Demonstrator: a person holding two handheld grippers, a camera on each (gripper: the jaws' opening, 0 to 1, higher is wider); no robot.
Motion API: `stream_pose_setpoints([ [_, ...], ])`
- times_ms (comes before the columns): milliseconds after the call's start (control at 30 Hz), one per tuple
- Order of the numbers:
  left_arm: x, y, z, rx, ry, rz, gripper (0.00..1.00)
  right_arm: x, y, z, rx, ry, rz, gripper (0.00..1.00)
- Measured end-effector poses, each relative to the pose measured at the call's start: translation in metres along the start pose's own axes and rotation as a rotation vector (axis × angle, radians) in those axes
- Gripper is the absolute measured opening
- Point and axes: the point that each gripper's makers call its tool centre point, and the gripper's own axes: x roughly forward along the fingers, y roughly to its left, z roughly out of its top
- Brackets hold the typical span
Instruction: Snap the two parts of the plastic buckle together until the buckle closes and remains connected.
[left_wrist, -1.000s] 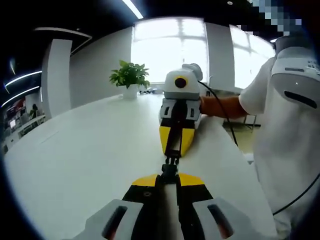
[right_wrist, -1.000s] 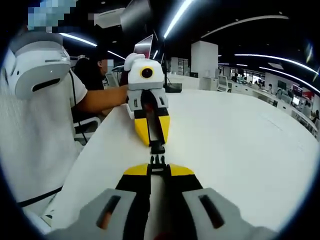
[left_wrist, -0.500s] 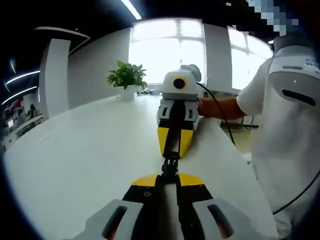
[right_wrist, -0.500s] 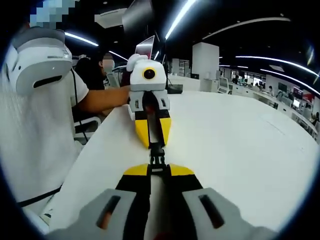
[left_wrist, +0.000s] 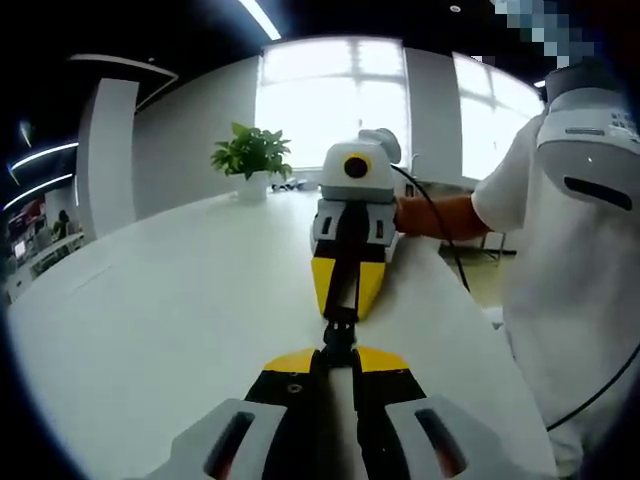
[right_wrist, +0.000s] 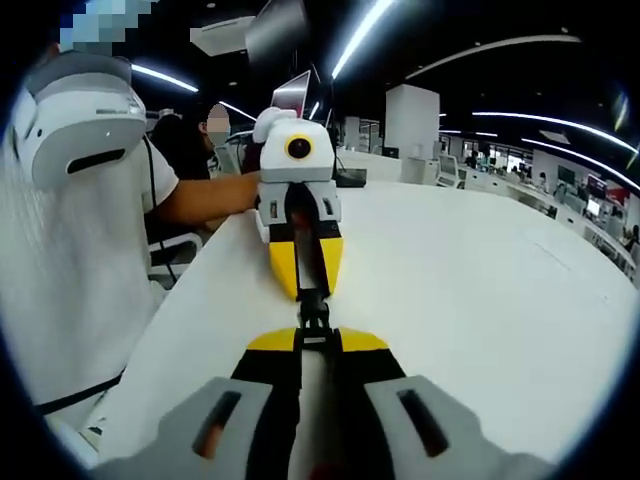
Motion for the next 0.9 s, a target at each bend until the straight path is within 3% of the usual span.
stream_pose_setpoints([
  [900, 0.0021, 0.0004, 0.0006, 0.01, 0.009, -0.007, 0.1, 0.005, -0.0009, 0.0014, 0.0, 0.007, 0.044, 0.11],
])
